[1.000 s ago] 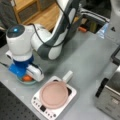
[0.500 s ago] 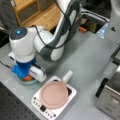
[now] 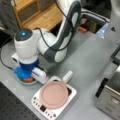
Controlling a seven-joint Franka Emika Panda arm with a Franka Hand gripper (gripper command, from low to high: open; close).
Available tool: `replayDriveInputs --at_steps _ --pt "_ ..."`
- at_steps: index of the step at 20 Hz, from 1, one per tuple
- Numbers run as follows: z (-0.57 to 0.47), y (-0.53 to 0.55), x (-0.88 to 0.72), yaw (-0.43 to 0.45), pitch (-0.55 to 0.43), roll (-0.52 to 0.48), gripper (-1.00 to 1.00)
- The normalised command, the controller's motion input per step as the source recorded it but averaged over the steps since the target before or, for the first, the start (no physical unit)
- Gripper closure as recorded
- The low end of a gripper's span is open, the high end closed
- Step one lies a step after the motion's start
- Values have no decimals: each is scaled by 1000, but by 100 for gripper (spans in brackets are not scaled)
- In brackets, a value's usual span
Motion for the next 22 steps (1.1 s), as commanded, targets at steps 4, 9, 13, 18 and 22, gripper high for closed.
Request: replayDriveInputs --at_steps 4,9,13,18,22 --pt "124 1 -193 -71 -75 113 100" --pt "268 -9 -189 -80 12 108 100" --pt "244 48 -123 -99 43 97 100" --pt "144 110 -46 -113 38 88 100" --pt "91 173 -48 -122 56 100 100"
